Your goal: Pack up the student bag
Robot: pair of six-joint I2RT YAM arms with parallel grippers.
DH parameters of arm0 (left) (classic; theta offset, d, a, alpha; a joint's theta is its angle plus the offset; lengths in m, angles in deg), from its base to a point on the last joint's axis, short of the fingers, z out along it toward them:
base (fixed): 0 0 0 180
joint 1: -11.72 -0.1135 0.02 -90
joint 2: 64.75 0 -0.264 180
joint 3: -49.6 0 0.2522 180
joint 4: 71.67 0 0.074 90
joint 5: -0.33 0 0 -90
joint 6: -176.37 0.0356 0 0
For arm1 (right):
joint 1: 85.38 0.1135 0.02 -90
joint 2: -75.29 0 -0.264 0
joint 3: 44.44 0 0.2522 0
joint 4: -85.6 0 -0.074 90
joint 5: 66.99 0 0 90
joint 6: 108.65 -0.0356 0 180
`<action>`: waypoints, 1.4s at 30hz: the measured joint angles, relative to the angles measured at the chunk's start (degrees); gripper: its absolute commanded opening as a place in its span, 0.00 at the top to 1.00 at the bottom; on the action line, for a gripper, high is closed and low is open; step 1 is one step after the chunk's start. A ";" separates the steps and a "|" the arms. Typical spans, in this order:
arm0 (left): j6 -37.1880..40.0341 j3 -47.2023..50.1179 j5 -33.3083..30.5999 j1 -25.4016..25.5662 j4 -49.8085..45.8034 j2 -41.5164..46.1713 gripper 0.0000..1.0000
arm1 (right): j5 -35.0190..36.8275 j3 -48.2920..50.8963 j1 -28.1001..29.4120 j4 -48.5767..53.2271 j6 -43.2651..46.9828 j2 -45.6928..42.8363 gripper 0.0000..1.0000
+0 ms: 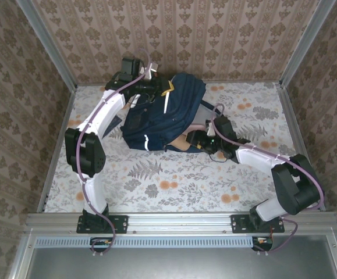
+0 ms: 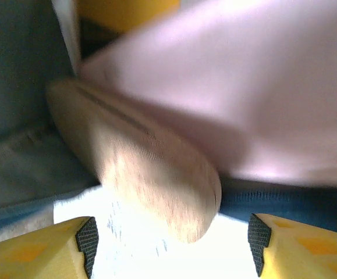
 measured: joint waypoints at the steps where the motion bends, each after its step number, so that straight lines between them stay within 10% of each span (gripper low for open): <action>1: -0.17 0.15 0.02 0.00 0.11 0.00 1.00 | -0.66 0.70 0.48 -0.20 -0.46 -0.04 0.24; 20: -1.27 3.72 0.09 0.22 3.21 0.00 1.00 | -5.60 -3.34 0.79 -25.64 -20.17 16.41 0.26; 42: -1.29 4.33 -0.48 0.72 3.54 0.00 1.00 | -4.22 -33.90 -3.89 -26.56 -29.70 36.98 0.31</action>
